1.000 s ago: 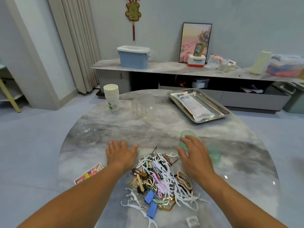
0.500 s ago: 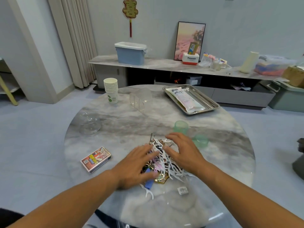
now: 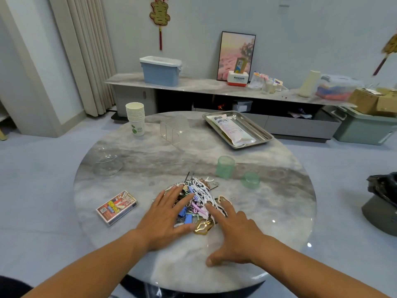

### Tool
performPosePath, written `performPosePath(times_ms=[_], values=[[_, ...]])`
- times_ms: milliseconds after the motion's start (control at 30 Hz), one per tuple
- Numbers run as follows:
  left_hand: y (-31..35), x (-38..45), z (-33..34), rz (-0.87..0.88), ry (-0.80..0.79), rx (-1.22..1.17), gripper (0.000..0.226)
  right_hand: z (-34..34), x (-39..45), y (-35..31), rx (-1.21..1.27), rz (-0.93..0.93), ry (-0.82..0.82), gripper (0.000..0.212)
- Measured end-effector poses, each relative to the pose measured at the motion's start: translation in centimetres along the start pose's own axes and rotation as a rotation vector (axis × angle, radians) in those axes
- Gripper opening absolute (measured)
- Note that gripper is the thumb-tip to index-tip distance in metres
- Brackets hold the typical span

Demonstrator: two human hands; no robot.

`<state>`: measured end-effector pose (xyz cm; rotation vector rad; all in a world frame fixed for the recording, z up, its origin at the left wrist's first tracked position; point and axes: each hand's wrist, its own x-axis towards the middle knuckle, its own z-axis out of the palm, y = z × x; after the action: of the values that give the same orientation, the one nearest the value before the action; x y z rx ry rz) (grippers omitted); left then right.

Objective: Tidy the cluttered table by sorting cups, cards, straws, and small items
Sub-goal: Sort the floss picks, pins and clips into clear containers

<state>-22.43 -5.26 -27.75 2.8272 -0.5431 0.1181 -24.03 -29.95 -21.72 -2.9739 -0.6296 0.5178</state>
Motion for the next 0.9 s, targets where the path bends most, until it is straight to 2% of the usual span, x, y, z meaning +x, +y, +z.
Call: performPosePath(times_ms=[100,400,500,567,633,800,900], values=[[-0.2,-0.6,-0.1,-0.029,0.041,-0.027,0.083,-0.7,0.3,0.2,0.077,-0.010,0.023,0.129],[-0.4,0.0,0.3,-0.145,-0.059,-0.047,0.096,-3.2,2.2,3.1,0.386,-0.112,-0.007,0.114],[-0.2,1.1,0.5,-0.177,-0.062,-0.034,0.095,-3.8,2.4,3.9,0.482,-0.125,0.059,0.088],[-0.1,1.7,0.7,-0.189,-0.058,-0.034,0.094,-4.1,2.5,4.3,0.469,-0.116,0.134,0.065],[-0.1,2.0,0.9,-0.192,-0.051,-0.029,0.092,-4.1,2.6,4.6,0.412,-0.094,0.200,0.051],[0.2,2.1,0.6,-0.176,-0.033,0.024,0.091,-4.2,3.3,4.4,0.246,-0.039,0.273,0.045],[0.7,2.0,0.4,-0.105,-0.004,0.018,0.094,-4.2,4.0,4.2,0.180,-0.030,0.303,0.032]])
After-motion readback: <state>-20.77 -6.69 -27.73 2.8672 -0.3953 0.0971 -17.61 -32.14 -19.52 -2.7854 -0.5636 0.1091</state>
